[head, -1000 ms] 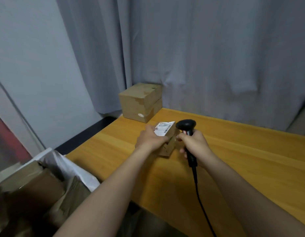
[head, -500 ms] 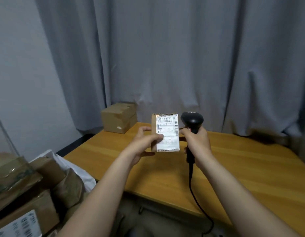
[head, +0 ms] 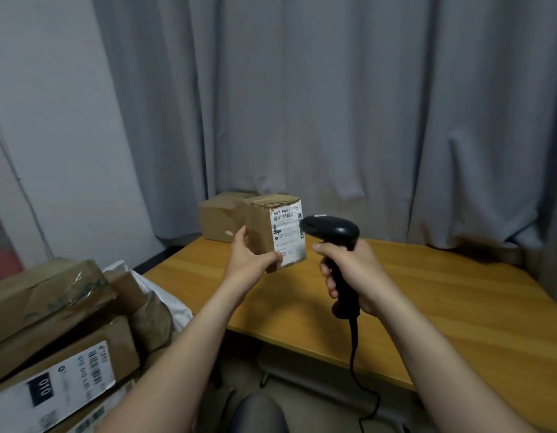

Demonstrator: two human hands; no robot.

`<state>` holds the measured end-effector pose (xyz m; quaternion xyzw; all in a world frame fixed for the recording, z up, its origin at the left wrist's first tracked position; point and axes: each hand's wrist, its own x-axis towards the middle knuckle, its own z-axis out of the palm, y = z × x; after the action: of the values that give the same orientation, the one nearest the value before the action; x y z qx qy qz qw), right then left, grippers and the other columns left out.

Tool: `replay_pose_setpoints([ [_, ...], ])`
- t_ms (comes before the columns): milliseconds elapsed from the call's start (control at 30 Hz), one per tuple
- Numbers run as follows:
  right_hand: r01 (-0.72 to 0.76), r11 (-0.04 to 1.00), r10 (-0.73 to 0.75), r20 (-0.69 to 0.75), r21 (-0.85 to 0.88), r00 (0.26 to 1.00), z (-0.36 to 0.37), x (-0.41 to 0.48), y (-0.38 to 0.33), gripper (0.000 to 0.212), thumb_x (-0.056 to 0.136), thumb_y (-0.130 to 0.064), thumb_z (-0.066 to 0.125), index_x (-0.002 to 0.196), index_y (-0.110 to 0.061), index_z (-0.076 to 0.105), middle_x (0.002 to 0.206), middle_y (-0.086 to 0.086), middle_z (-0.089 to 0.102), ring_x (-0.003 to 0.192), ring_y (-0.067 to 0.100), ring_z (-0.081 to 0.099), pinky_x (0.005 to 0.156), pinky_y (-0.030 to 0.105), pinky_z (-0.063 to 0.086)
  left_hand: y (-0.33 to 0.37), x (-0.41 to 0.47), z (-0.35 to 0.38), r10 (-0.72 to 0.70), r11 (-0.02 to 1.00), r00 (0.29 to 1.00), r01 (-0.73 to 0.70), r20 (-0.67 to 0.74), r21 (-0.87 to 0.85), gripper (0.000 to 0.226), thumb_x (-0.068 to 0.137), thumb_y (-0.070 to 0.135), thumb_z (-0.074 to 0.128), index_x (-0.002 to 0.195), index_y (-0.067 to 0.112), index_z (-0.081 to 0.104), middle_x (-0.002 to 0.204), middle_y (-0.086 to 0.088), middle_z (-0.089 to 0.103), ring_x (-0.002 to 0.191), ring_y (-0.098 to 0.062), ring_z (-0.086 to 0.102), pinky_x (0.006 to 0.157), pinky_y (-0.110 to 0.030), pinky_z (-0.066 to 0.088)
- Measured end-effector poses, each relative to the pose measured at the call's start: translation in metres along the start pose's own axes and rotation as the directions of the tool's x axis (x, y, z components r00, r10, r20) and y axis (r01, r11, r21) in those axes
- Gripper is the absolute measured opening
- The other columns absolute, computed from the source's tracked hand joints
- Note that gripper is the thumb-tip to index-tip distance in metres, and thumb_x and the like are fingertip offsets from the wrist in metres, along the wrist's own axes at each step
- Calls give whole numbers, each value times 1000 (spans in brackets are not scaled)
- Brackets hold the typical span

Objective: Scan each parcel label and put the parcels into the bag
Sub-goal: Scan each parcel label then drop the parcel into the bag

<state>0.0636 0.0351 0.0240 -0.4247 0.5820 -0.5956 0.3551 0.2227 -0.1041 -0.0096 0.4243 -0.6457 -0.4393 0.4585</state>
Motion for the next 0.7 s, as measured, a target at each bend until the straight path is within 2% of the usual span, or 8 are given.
replay_pose_setpoints([
  [67,7,1000,-4,86,-31,996,6,-8,-7,30,99,-21,68,73,-6,61,59,9,55,43,22,47,44,29,39,0,-1,-3,12,1000,999,-12,-51,-2,103,70,13,90,155,16,34,138,2,59,120,-16,61,101,-30,52],
  [100,17,999,-12,107,-40,994,8,-9,-10,29,99,-21,68,74,-6,61,59,9,55,43,22,47,44,28,39,1,-3,-4,18,1000,998,-18,-61,-14,100,71,11,90,154,15,34,138,1,60,120,-16,61,102,-29,52],
  [167,30,999,-24,127,-44,992,9,-11,-14,27,99,-20,68,77,-6,61,59,9,54,42,22,45,45,29,37,3,-6,-5,36,999,997,-38,-69,-14,96,75,8,89,153,15,34,133,5,59,117,-12,59,90,-14,48],
  [200,35,998,-28,132,-46,991,9,-12,-16,27,99,-21,68,77,-6,61,59,9,54,42,22,45,45,29,37,4,-8,-6,45,999,997,-46,-69,-10,95,76,9,89,153,16,34,132,5,58,116,-11,58,86,-11,45],
  [300,51,995,-39,145,-80,989,6,-13,-19,29,99,-24,68,78,-5,63,59,9,55,44,21,48,46,29,40,6,-12,-7,51,999,997,-50,-59,20,97,76,16,91,154,17,33,131,7,56,119,-12,55,93,-22,45],
  [400,62,995,-50,140,-79,989,3,-16,-21,27,99,-23,67,81,-4,65,59,9,55,44,21,48,46,29,41,9,-14,-7,41,999,998,-40,-50,31,96,77,14,89,154,16,32,122,12,52,115,-11,54,90,-20,43],
  [700,70,996,-65,88,-60,994,-3,-20,-19,28,98,-22,69,77,-6,60,58,7,55,44,21,47,46,29,39,15,-21,-7,14,999,999,-12,-46,46,96,79,14,88,156,13,30,128,8,55,112,-9,53,94,-24,42],
])
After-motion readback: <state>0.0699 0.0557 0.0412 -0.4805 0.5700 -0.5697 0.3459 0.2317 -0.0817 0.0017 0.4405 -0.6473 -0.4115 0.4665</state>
